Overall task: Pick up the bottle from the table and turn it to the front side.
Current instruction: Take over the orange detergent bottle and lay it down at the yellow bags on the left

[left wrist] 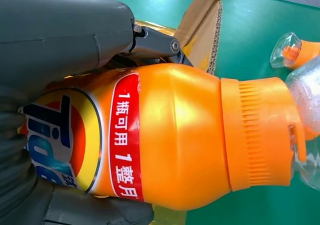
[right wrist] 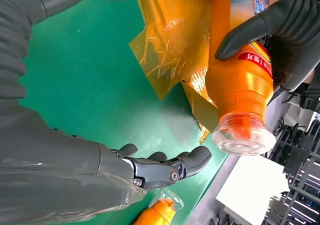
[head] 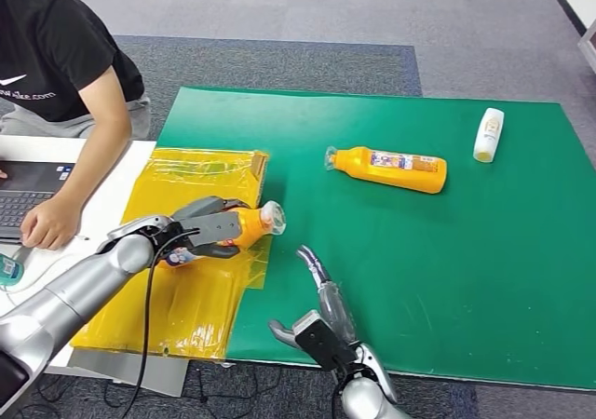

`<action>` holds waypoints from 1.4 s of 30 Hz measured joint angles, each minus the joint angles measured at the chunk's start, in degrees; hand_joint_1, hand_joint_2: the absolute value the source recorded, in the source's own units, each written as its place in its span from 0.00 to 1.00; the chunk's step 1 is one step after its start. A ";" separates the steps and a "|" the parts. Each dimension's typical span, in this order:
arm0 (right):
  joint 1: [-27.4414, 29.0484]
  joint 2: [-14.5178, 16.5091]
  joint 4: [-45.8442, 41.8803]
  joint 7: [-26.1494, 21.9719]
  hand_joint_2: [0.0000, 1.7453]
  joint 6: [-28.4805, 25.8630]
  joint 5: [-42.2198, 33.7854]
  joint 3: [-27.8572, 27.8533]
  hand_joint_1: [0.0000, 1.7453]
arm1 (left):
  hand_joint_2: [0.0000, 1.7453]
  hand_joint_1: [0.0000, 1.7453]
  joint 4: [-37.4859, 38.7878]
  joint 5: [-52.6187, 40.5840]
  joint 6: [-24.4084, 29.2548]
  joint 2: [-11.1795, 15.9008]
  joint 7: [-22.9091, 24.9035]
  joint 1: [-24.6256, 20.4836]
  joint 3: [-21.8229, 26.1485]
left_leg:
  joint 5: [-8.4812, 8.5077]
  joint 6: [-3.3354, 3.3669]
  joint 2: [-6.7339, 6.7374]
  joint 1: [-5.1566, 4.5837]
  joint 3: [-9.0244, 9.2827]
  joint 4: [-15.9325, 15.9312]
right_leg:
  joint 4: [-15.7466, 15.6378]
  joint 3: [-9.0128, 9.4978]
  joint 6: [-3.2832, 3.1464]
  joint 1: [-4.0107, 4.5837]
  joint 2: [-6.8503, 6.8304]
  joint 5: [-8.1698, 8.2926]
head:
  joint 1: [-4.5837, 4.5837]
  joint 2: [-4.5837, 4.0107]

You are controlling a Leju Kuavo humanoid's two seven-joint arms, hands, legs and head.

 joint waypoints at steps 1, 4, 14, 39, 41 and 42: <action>0.00 0.00 0.00 -0.03 1.00 0.00 0.00 0.00 0.00 | 1.00 0.93 0.30 -0.17 -0.08 -0.33 -0.10 0.03 0.29 | 0.00 0.00 0.00 0.00 0.00 0.00 | 0.00 0.01 0.00 0.00 -0.01 0.00 | 0.01 0.00; -0.02 0.00 0.00 -0.06 1.00 -0.07 0.01 0.00 0.00 | 1.00 0.98 1.29 -0.73 -0.27 -1.19 -0.59 0.05 0.88 | 0.00 0.00 -0.01 -0.01 0.00 0.00 | 0.00 0.02 0.00 -0.01 -0.01 0.00 | 0.01 0.00; -0.04 0.00 0.40 -0.05 1.00 -0.17 0.09 0.02 0.00 | 1.00 0.31 3.65 -1.44 -2.16 -2.62 -2.75 -0.02 1.81 | 0.01 0.01 -0.01 -0.01 0.07 0.00 | 0.00 0.10 0.03 -0.01 -0.02 0.02 | 0.01 0.00; -0.30 0.00 1.98 1.08 1.00 -0.31 0.58 0.55 0.00 | 0.75 0.00 5.64 -1.22 -3.35 -3.25 -4.11 3.28 1.79 | 0.02 0.04 -0.02 0.00 -0.16 0.00 | 0.00 -0.12 0.08 -0.01 -0.02 0.04 | 0.01 0.00; -0.33 0.01 2.15 1.32 1.00 -0.20 0.97 0.69 0.00 | 0.25 0.00 5.79 -1.15 -3.06 -3.29 -4.19 3.37 1.84 | 0.02 0.04 -0.02 0.00 -0.16 0.00 | 0.00 -0.11 0.08 -0.01 -0.02 0.05 | 0.01 0.00; -0.33 0.01 2.23 1.43 1.00 -0.16 1.12 0.75 0.00 | 0.00 0.00 5.84 -1.15 -2.78 -3.32 -4.23 3.44 1.88 | 0.02 0.04 -0.02 0.00 -0.16 0.00 | 0.00 -0.11 0.08 -0.01 -0.02 0.05 | 0.00 0.00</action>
